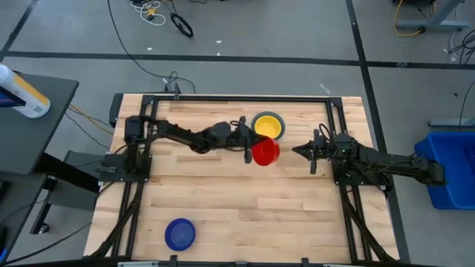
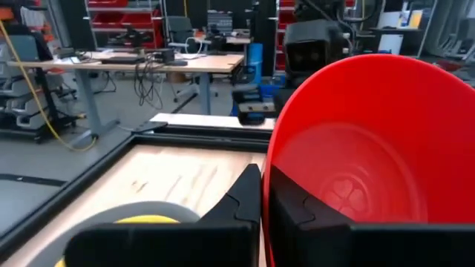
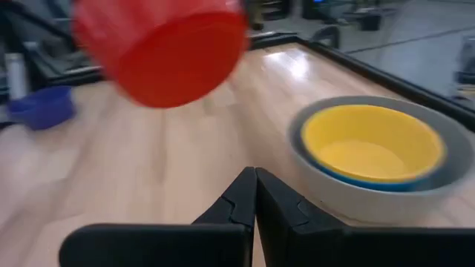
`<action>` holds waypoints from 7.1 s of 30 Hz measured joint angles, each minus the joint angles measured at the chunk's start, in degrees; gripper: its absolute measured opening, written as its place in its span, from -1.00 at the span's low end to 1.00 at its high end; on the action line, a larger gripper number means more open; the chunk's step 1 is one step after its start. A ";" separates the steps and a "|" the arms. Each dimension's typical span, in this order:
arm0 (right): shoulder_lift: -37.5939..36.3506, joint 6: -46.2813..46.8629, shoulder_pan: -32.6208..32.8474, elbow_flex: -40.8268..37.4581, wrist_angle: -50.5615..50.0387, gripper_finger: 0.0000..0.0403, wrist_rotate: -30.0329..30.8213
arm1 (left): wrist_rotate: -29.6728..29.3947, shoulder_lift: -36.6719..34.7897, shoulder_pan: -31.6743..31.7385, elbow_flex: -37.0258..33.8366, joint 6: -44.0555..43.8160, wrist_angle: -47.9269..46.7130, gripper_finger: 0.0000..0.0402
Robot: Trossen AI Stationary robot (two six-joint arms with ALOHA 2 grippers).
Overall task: Nest bowls inside each other
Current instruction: Stack the red bowl on the yellow bowl, then stack the dark blue bowl on the red bowl
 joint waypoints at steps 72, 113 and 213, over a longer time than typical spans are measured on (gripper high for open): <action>-14.78 -9.05 -0.02 0.94 -0.44 -0.94 -16.17 | 3.84 15.30 13.55 38.48 2.41 -56.56 -0.97; -14.75 -9.04 -0.03 0.94 -0.47 -0.94 -16.18 | 3.10 15.23 13.55 44.26 2.63 -76.22 -0.97; -13.92 -9.03 -0.04 0.94 -0.30 -0.94 -16.18 | -21.63 -27.19 -63.76 -8.37 -84.16 -86.91 0.32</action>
